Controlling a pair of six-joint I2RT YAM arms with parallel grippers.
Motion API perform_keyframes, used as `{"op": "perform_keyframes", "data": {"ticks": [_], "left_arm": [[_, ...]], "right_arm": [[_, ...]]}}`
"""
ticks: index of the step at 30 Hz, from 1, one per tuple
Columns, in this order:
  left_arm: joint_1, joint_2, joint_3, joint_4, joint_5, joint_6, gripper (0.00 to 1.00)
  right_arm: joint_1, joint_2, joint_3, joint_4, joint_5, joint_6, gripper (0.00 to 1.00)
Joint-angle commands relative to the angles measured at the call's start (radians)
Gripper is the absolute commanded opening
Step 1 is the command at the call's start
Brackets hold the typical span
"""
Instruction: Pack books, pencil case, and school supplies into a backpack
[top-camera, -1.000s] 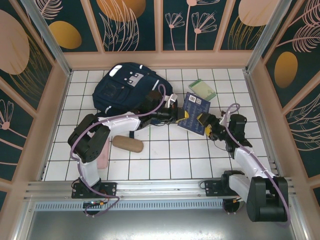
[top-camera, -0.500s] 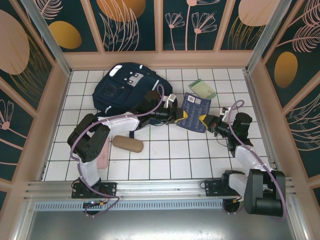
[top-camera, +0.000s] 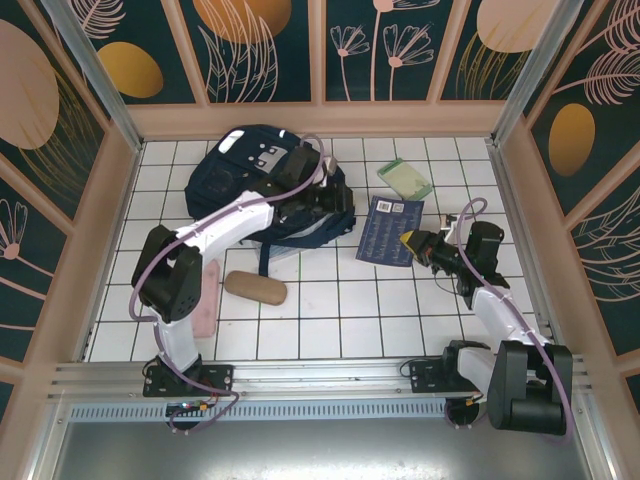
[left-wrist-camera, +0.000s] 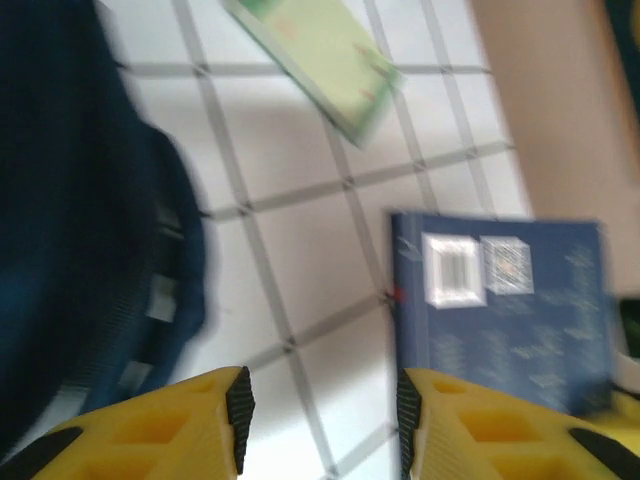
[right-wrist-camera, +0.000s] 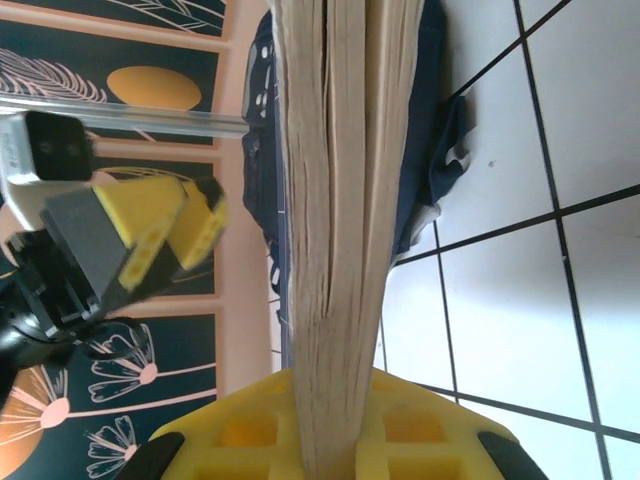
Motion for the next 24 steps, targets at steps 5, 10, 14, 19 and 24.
{"op": "perform_keyframes", "data": {"ticks": [5,10,14,19,24], "left_arm": [[0.001,0.164,0.213,-0.332,-0.552,0.287,0.46],[0.001,0.279,0.321,-0.365,-0.587,0.350,0.57],[0.001,0.348,0.378,-0.383,-0.615,0.376,0.59],[0.001,0.413,0.423,-0.400,-0.640,0.395,0.48],[0.000,0.386,0.409,-0.365,-0.658,0.414,0.03]], "right_arm": [[-0.008,0.015,0.077,-0.034,0.016,-0.069,0.00],[-0.009,0.037,0.094,-0.037,0.015,-0.080,0.00],[-0.008,0.047,0.100,-0.034,0.011,-0.079,0.00],[-0.007,0.050,0.104,-0.030,0.006,-0.069,0.00],[-0.002,0.053,0.100,0.020,0.010,-0.031,0.00]]}}
